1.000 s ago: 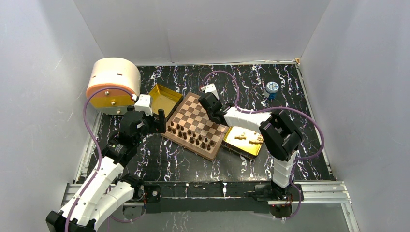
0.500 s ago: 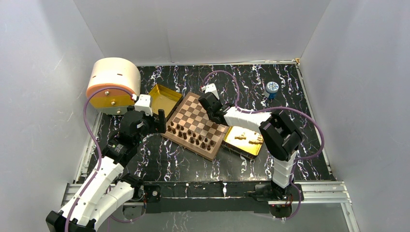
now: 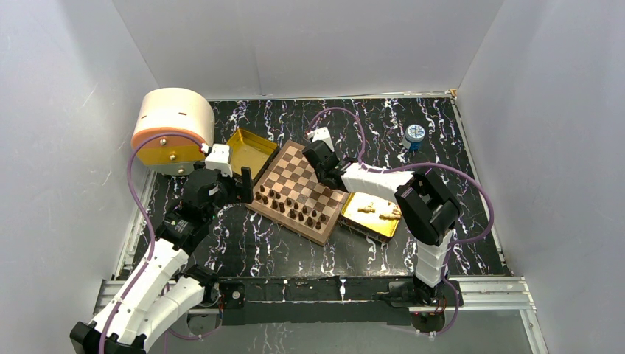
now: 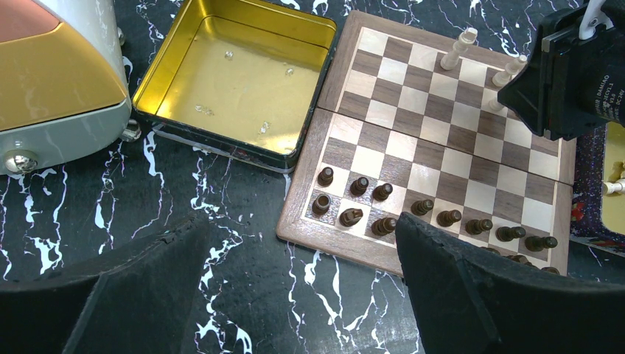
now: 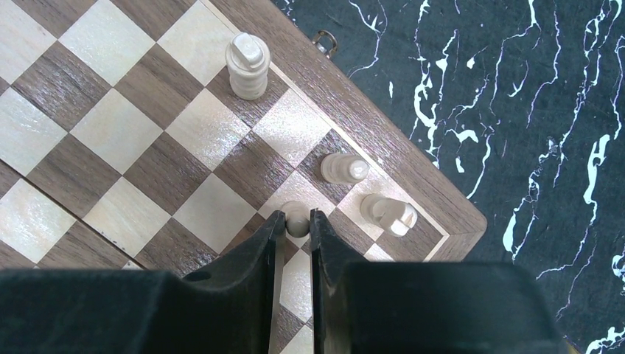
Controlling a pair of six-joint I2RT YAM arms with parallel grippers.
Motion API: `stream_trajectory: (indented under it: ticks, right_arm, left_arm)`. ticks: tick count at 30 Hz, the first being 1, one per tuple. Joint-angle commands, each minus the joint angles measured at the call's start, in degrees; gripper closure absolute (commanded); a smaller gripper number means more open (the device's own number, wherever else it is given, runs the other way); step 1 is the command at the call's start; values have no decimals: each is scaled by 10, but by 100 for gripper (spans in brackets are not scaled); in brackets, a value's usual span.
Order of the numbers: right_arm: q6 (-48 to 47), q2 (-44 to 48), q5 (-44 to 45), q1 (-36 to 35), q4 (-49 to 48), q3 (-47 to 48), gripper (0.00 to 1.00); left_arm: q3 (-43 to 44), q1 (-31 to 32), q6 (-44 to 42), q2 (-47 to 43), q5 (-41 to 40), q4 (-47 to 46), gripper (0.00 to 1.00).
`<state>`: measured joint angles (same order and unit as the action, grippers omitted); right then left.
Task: Set up the chess pieces on the board
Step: Place the chess piece on the chessboard.
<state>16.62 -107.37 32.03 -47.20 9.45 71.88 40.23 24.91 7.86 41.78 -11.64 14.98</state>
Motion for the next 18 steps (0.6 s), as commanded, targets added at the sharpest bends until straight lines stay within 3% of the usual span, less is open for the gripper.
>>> stream_trajectory:
  ticks: [1,7,18]
  right_arm:
    - [10,-8,4,3,0,19,73]
    - [5,14,3,3,13,34,64]
    - [23,86,-46,3,92,71,62]
  left_arm:
    - [2,1,-6,-4,-6,-3,6]
    - [2,1,-6,-3,-6,-3,6]
    - [3,1,2,-1,-24,-1,5]
